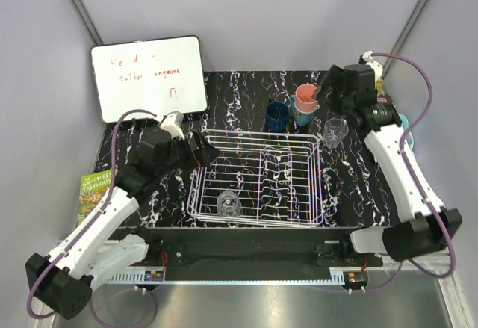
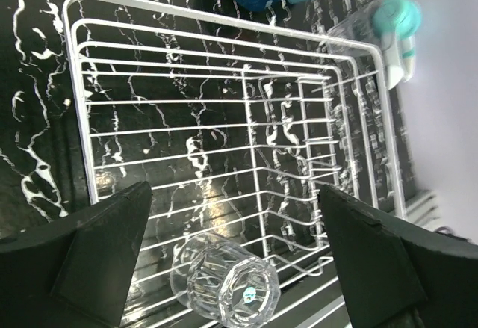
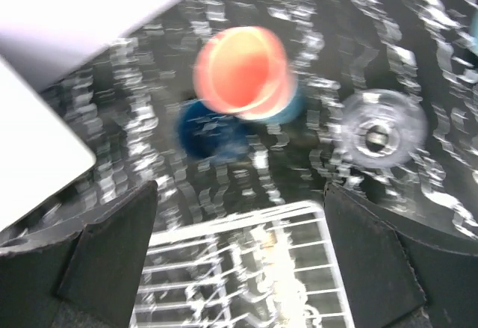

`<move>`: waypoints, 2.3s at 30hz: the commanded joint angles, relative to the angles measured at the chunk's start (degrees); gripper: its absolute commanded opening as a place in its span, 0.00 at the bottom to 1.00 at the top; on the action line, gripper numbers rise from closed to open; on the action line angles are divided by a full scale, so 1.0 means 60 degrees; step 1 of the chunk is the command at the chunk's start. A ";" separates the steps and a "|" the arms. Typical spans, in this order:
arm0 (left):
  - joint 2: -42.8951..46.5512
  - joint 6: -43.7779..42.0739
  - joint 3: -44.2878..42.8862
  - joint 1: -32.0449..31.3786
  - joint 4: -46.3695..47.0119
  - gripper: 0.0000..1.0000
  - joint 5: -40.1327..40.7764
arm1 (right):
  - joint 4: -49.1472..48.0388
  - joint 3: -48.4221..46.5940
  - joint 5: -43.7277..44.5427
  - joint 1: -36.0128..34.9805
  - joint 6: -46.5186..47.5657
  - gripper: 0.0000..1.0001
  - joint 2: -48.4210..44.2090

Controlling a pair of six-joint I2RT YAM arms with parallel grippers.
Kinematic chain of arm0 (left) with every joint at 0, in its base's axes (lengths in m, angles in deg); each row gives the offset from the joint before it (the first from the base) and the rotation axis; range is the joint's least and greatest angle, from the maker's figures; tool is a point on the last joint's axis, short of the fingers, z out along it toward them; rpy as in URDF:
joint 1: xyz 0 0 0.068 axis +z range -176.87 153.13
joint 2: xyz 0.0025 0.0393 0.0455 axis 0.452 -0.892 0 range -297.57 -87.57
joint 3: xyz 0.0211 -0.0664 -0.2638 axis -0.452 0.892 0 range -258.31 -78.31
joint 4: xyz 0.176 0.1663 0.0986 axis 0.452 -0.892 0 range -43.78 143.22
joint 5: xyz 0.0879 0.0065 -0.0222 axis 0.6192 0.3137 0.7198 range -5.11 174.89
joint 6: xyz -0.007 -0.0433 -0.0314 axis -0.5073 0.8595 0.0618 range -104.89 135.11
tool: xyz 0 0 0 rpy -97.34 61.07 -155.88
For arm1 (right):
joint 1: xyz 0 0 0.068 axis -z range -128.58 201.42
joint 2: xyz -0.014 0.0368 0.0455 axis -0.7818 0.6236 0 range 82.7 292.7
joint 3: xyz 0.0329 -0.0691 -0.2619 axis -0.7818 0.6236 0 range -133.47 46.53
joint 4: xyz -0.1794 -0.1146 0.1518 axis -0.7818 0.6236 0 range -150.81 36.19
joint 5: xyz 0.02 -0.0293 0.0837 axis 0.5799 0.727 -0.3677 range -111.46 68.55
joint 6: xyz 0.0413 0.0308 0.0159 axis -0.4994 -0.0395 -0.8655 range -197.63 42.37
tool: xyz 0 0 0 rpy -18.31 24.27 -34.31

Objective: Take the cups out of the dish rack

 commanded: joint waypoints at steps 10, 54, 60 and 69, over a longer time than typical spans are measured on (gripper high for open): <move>-0.1015 0.0026 -0.1403 -0.4499 -0.2455 0.99 0.4964 | -0.0664 0.2579 0.0113 -0.2761 -0.0030 1.00 -0.2235; -0.3918 0.1405 -0.1533 -0.6874 -0.2439 0.00 0.5772 | -0.1734 0.4895 -0.0004 -0.4052 -0.0661 1.00 -0.4096; -0.2717 0.0541 -0.3083 -0.6874 -0.3158 0.00 0.6797 | -0.1704 0.4778 0.0011 -0.4052 -0.0544 1.00 -0.4418; -0.1472 -0.0953 -0.4188 -0.5282 -0.1875 0.00 0.5645 | -0.2142 0.5041 -0.1027 -0.4052 -0.0559 1.00 -0.4799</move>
